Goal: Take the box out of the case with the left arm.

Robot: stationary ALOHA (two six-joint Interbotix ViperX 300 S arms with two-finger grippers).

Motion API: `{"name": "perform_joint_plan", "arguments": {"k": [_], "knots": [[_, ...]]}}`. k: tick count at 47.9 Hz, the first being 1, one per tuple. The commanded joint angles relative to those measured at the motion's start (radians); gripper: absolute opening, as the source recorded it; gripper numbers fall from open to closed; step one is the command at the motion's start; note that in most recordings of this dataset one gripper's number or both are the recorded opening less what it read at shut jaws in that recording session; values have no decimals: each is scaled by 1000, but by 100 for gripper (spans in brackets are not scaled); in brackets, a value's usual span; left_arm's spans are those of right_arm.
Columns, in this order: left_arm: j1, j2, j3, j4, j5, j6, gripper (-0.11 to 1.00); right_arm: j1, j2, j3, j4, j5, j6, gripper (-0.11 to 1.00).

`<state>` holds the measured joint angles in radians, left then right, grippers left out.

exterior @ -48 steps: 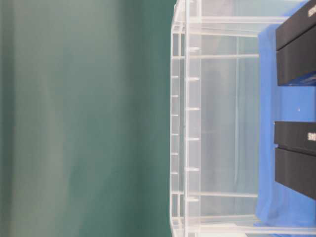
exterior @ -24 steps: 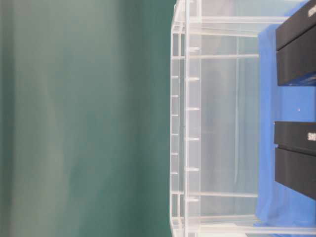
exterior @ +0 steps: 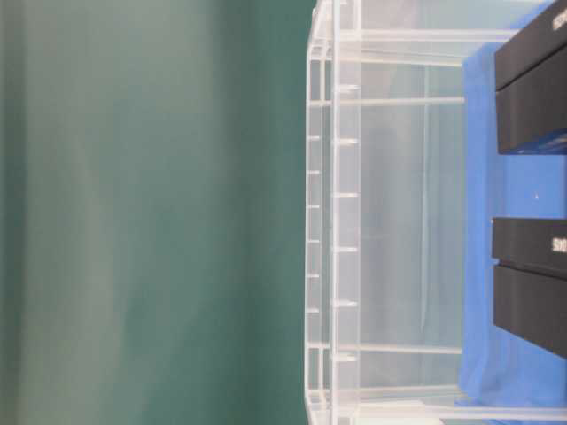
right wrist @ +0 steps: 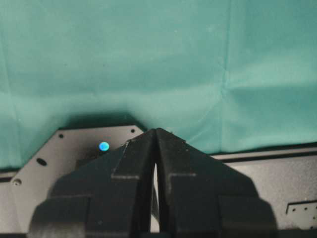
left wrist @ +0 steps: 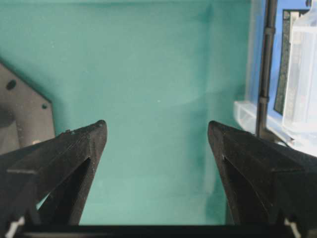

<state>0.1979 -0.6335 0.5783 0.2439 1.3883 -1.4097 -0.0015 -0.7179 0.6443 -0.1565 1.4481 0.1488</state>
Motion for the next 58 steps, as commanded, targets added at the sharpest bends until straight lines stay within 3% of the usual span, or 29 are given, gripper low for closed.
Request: {"name": "perform_joint_plan", "arguments": {"k": [1,58], "knots": [[11,-5,-14,3,-2,3,79,0,-2,-11,2,0,0,2],[25,-3,-14,-3,-2,3,79,-2,-2,-11,2,0,0,2]]}}
